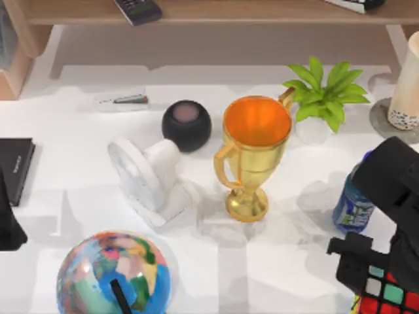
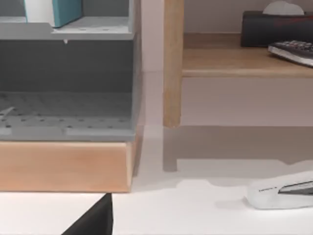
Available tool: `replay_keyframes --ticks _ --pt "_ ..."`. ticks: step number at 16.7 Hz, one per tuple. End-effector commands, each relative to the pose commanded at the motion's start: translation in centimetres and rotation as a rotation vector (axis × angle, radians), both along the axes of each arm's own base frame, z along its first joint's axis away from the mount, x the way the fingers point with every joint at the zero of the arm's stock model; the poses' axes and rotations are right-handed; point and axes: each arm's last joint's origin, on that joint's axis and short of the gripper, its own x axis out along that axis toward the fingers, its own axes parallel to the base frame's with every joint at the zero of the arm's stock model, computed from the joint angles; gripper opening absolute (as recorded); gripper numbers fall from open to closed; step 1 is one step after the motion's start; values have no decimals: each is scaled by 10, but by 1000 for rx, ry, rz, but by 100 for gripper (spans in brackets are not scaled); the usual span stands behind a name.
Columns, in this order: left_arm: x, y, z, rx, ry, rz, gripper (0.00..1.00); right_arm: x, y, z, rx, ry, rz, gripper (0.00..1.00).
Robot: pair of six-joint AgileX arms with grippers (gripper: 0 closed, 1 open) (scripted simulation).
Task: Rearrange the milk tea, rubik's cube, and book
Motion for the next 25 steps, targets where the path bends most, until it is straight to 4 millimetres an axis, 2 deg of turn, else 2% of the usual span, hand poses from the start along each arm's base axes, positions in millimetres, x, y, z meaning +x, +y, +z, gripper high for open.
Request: replay_keyframes --ticks 1,3,8,10,13,16,20,22,25 --pt "0 0 0 0 0 0 100 1 1 5 18 -24 12 0" --pt "0 0 0 0 0 0 100 6 7 27 97 -136 64 0" --pt "0 0 0 0 0 0 100 23 18 119 327 -637 244 0" --pt "0 0 0 0 0 0 100 37 21 151 350 -849 297 0" --pt "0 0 0 0 0 0 100 70 24 185 278 -1134 346 0" --pt "0 0 0 0 0 0 100 113 20 204 102 -1354 354 0" --pt "0 0 0 0 0 0 100 164 3 212 -179 -1509 326 0" --pt "0 0 0 0 0 0 100 181 -5 213 -278 -1538 307 0" --pt "0 0 0 0 0 0 100 187 -8 213 -314 -1547 299 0"
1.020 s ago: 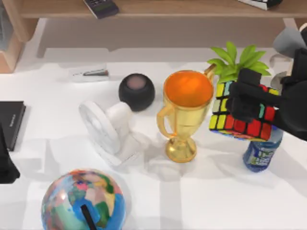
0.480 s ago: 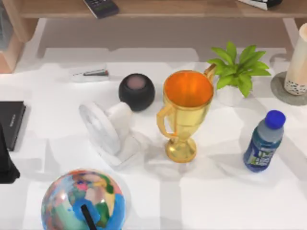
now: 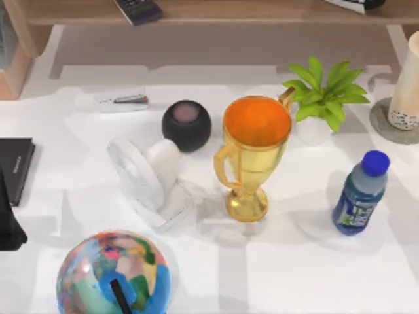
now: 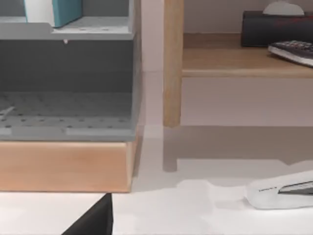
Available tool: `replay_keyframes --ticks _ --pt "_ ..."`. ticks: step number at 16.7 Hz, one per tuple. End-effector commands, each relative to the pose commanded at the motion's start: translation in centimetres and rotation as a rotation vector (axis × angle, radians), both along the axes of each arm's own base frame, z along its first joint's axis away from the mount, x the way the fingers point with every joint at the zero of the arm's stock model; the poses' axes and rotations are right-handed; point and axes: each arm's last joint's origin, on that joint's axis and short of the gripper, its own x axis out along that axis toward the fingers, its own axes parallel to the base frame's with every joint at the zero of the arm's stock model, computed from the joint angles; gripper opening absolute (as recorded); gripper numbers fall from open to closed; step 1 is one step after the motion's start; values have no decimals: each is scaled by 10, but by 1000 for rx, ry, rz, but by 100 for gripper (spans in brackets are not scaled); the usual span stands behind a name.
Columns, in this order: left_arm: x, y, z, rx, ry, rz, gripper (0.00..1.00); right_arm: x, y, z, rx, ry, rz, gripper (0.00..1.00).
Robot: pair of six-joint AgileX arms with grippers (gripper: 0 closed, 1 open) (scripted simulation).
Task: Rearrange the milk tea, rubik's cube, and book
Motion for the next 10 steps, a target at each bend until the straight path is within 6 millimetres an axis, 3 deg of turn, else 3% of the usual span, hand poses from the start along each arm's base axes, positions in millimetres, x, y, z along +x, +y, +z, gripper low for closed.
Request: replay_keyframes --ticks 5,10 --pt "0 0 0 0 0 0 100 0 4 0 1 2 16 0" --pt "0 0 0 0 0 0 100 30 9 12 4 -38 27 0"
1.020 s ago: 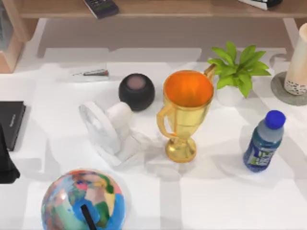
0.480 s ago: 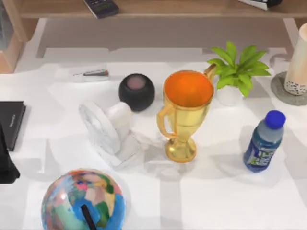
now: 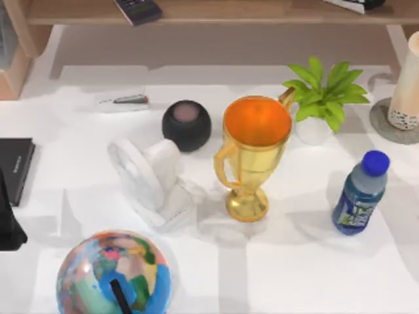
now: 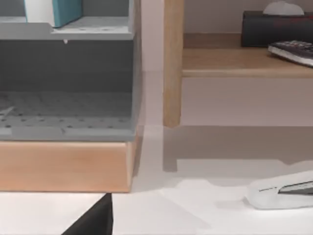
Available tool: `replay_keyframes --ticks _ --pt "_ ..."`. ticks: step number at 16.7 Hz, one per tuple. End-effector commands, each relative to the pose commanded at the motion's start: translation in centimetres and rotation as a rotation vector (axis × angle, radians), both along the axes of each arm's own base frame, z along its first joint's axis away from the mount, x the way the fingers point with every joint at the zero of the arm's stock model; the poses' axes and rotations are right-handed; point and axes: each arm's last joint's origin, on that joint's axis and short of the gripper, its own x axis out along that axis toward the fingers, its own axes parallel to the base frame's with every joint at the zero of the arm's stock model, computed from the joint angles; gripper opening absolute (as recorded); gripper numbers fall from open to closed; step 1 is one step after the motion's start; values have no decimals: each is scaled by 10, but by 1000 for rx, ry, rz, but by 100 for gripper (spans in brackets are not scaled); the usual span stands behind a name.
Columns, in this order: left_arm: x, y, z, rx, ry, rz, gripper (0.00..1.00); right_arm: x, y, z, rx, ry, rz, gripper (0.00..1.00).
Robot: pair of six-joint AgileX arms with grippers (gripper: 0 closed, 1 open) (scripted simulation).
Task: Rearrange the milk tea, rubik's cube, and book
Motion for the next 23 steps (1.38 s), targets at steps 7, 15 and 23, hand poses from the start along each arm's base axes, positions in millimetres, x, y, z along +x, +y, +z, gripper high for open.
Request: replay_keyframes --ticks 7,15,23 --pt "0 0 0 0 0 0 100 61 -10 -4 3 7 -31 0" --pt "0 0 0 0 0 0 100 70 -9 -13 -4 38 -27 15" --pt "0 0 0 0 0 0 100 70 -9 -13 -4 38 -27 75"
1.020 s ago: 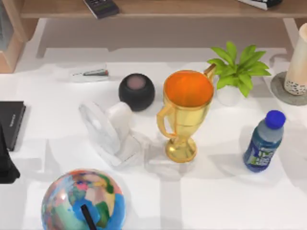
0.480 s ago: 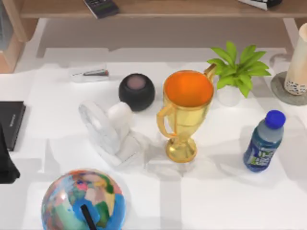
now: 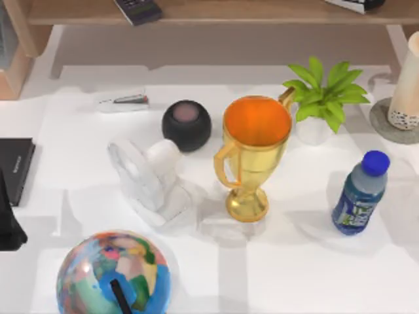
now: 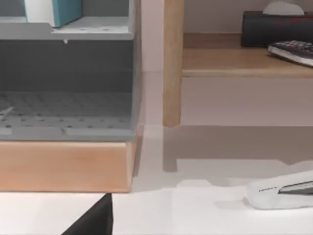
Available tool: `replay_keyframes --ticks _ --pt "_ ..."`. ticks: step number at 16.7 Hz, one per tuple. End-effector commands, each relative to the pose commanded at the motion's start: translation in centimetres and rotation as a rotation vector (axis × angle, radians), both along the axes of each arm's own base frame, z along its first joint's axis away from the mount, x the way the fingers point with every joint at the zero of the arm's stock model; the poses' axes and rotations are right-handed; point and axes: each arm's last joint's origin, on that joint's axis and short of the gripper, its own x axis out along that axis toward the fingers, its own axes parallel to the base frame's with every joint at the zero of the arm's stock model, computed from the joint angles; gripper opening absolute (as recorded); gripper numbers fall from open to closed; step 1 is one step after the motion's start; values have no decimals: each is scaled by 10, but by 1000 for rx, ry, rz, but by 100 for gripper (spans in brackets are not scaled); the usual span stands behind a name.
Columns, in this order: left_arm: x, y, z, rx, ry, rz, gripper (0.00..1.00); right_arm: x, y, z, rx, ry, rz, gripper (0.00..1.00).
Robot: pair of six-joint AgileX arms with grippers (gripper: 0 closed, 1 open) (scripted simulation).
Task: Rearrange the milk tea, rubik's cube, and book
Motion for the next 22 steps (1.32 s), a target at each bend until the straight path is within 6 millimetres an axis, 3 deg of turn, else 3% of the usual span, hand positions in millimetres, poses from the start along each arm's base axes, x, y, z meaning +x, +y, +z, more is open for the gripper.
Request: replay_keyframes --ticks 3,4,13,19,22 --pt "0 0 0 0 0 0 100 0 0 0 0 0 0 98" --pt "0 0 0 0 0 0 100 0 0 0 0 0 0 100" --pt "0 0 0 0 0 0 100 -1 1 1 1 -3 2 100" --pt "0 0 0 0 0 0 100 -27 2 2 1 -4 6 100" --pt "0 0 0 0 0 0 100 -31 1 0 0 -1 3 100"
